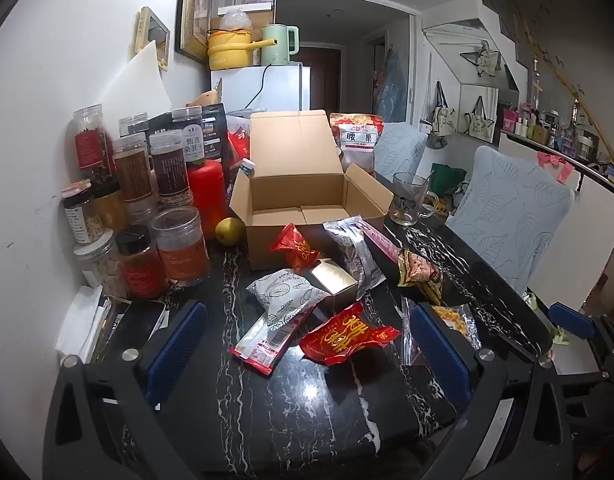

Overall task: Organize snacks
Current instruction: 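Move both tools toward the snacks on the table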

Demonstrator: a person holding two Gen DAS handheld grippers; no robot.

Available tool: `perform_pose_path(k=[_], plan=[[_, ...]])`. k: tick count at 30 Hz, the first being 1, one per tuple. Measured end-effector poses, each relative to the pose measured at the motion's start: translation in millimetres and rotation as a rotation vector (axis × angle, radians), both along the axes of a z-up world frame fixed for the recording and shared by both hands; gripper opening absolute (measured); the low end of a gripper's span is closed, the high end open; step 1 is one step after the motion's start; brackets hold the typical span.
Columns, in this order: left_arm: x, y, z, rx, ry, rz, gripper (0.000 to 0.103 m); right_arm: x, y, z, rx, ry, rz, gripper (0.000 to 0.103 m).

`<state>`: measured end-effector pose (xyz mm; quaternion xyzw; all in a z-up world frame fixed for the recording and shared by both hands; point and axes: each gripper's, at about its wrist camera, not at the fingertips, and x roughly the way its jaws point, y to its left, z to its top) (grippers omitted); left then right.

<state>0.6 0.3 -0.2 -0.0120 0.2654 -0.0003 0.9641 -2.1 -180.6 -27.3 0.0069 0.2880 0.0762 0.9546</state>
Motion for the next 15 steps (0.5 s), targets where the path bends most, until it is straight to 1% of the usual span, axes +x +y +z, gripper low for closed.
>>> perform_pose_path(k=[15], plan=[[-0.8,-4.5,0.2,0.005,0.006,-0.003,0.103,-0.1,0.4,0.1,-0.001,-0.001,0.001,0.103]])
